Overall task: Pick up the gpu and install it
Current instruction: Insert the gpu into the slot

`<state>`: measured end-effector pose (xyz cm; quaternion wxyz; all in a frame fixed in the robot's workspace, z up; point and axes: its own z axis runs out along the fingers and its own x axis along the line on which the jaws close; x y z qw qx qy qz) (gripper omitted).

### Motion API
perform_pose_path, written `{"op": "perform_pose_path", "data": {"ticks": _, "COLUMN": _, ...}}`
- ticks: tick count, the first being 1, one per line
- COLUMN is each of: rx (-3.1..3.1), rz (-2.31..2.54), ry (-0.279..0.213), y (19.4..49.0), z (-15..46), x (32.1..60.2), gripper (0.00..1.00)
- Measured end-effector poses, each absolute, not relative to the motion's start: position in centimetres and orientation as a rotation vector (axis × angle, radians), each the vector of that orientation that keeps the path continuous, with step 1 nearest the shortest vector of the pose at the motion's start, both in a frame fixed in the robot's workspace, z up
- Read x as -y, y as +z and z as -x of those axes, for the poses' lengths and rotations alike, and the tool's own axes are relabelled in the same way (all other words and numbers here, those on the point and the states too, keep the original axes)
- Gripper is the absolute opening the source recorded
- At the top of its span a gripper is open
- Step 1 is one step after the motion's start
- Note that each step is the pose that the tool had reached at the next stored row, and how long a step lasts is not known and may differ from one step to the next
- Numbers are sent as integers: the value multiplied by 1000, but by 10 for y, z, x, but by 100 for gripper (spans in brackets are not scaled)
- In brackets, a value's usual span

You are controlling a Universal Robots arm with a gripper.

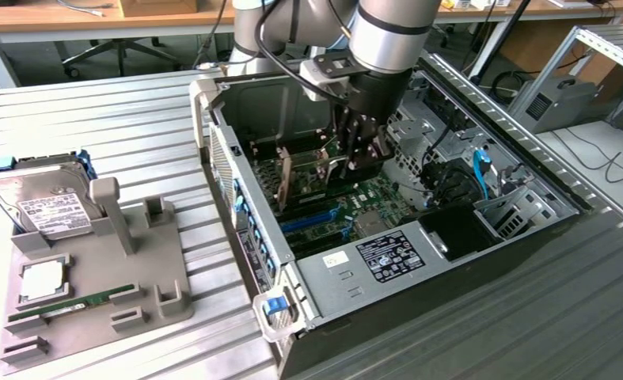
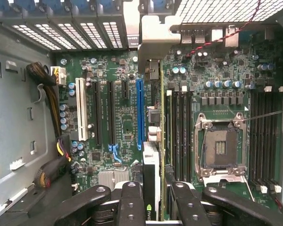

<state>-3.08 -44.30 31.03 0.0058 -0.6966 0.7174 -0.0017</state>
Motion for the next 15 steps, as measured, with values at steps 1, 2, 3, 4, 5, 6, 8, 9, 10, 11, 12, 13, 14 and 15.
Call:
{"op": "perform_pose_path", "data": {"ticks": 1, "rx": -2246, "rz": 2180, "ry": -6, "y": 310, "z": 31, "x": 443, "gripper": 27}}
{"op": "perform_pose_path", "data": {"ticks": 2, "rx": -2246, "rz": 2180, "ry": -6, "y": 309, "z": 31, "x": 443, "gripper": 27}}
{"op": "perform_pose_path", "data": {"ticks": 3, "rx": -2246, "rz": 2180, "ry": -6, "y": 308, "z": 31, "x": 443, "gripper": 27}}
{"op": "perform_pose_path", "data": {"ticks": 4, "rx": -2246, "rz": 2180, "ry": -5, "y": 307, "z": 31, "x": 443, "gripper": 27}}
{"op": "perform_pose_path", "data": {"ticks": 5, "rx": -2246, "rz": 2180, "ry": -6, "y": 306, "z": 31, "x": 443, "gripper": 27}}
{"op": "perform_pose_path", "data": {"ticks": 6, "rx": -2246, "rz": 2180, "ry": -6, "y": 305, "z": 31, "x": 443, "gripper": 27}}
{"op": "perform_pose_path", "data": {"ticks": 8, "rx": -2246, "rz": 2181, "ry": -6, "y": 305, "z": 31, "x": 443, "gripper": 27}}
{"op": "perform_pose_path", "data": {"ticks": 9, "rx": -2246, "rz": 2180, "ry": -6, "y": 305, "z": 31, "x": 443, "gripper": 27}}
{"op": "perform_pose_path", "data": {"ticks": 10, "rx": -2246, "rz": 2180, "ry": -6, "y": 305, "z": 31, "x": 443, "gripper": 27}}
{"op": "perform_pose_path", "data": {"ticks": 11, "rx": -2246, "rz": 2180, "ry": -6, "y": 305, "z": 31, "x": 443, "gripper": 27}}
{"op": "perform_pose_path", "data": {"ticks": 12, "rx": -2246, "rz": 2180, "ry": -6, "y": 304, "z": 31, "x": 443, "gripper": 27}}
{"op": "perform_pose_path", "data": {"ticks": 13, "rx": -2246, "rz": 2180, "ry": -5, "y": 304, "z": 31, "x": 443, "gripper": 27}}
{"op": "perform_pose_path", "data": {"ticks": 14, "rx": -2246, "rz": 2180, "ry": -5, "y": 304, "z": 31, "x": 443, "gripper": 27}}
{"op": "perform_pose_path", "data": {"ticks": 15, "rx": -2246, "rz": 2180, "ry": -5, "y": 303, "z": 31, "x": 443, "gripper": 27}}
